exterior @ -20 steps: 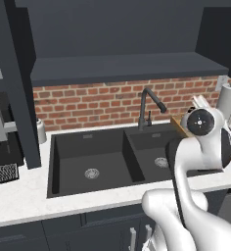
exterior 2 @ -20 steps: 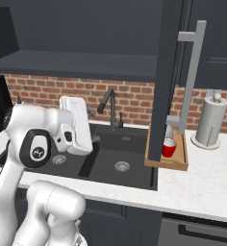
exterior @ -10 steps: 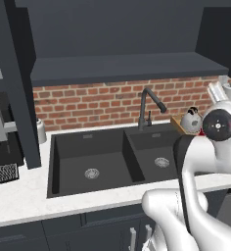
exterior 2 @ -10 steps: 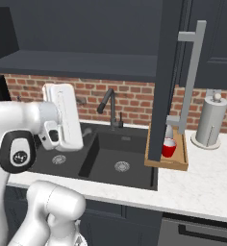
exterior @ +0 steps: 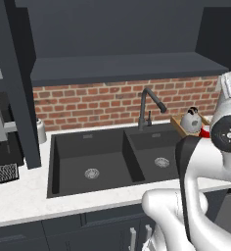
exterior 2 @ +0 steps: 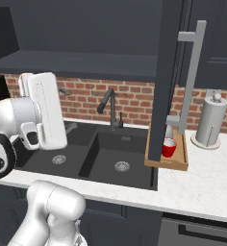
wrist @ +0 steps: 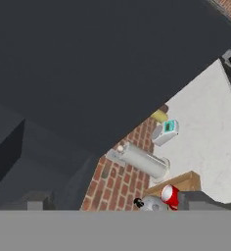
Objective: Pick the kettle from the counter and place it on the tray. Then pick the mug from the cabinet and place it on the tray. Then close the cabinet doors.
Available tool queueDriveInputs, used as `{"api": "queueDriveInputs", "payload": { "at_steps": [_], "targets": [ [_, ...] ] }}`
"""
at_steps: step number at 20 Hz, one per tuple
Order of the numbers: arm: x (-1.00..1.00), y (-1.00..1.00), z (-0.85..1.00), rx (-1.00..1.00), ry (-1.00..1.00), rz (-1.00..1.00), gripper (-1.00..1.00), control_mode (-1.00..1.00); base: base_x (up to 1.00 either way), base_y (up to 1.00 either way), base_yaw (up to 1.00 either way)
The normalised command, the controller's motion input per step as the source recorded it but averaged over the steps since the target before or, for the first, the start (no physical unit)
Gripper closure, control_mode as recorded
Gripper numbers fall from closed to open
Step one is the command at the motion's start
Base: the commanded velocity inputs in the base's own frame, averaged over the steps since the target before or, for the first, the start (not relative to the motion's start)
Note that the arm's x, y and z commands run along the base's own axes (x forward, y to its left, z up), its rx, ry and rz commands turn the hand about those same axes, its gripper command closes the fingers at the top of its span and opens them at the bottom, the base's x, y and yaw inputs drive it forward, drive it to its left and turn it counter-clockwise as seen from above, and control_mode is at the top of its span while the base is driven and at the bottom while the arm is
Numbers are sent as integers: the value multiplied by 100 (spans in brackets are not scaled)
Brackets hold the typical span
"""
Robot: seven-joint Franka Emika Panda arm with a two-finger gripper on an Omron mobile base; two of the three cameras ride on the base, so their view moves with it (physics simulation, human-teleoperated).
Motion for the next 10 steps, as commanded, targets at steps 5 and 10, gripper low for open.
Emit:
{"api": "queueDriveInputs", "payload": {
  "at_steps": [5,10],
  "targets": [
    [-29,9,0,0,-18,0,-100,-100,0,0,0],
    [-27,8,0,0,-8,0,-100,-100,0,0,0]
  ]
}}
